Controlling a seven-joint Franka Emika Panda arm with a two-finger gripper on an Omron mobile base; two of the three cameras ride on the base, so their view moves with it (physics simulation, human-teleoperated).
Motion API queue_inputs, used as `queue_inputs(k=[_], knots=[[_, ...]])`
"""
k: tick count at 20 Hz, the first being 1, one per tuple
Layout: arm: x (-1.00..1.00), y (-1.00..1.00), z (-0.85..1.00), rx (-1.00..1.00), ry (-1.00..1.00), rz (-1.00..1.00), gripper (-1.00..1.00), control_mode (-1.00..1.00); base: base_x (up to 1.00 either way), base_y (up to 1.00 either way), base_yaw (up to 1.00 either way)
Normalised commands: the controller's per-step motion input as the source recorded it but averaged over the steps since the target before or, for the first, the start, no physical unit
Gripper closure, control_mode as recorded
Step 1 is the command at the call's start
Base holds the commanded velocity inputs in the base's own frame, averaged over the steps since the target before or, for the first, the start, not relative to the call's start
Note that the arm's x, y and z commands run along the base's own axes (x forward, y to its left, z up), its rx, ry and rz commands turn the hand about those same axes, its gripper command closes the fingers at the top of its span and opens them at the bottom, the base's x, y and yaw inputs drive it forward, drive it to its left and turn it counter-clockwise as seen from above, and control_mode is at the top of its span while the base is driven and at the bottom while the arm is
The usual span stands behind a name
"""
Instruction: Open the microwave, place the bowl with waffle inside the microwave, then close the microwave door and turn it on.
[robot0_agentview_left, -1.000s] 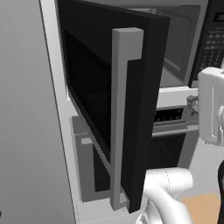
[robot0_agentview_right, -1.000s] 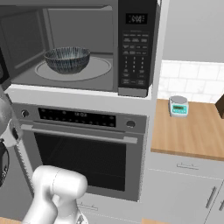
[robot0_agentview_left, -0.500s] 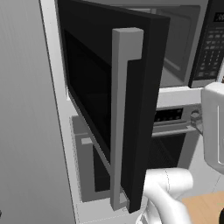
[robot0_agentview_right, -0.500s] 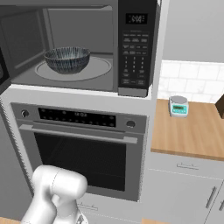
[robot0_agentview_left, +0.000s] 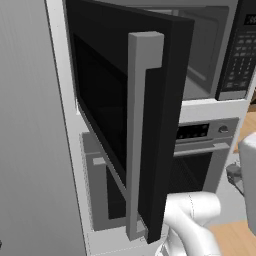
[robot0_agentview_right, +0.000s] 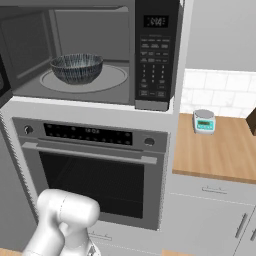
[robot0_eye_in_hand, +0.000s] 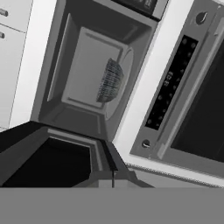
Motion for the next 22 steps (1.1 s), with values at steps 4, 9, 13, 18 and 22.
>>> queue_inputs(k=[4,9,13,18,22], knots=[[-0.55,0.06,-0.02,0.00,-0.03,0.00,1.00,-1.00,0.00,0.00,0.00],[-0.14,0.26,-0.11,-0.03,-0.01,0.00,1.00,-1.00,0.00,0.00,0.00],[-0.07,0.42,-0.06,-0.12,-0.04,0.00,1.00,-1.00,0.00,0.00,0.00],[-0.20,0.51,-0.16,-0.28,-0.13,0.00,1.00,-1.00,0.00,0.00,0.00],[-0.04,0.54,-0.19,-0.36,-0.01,0.00,1.00,-1.00,0.00,0.00,0.00]])
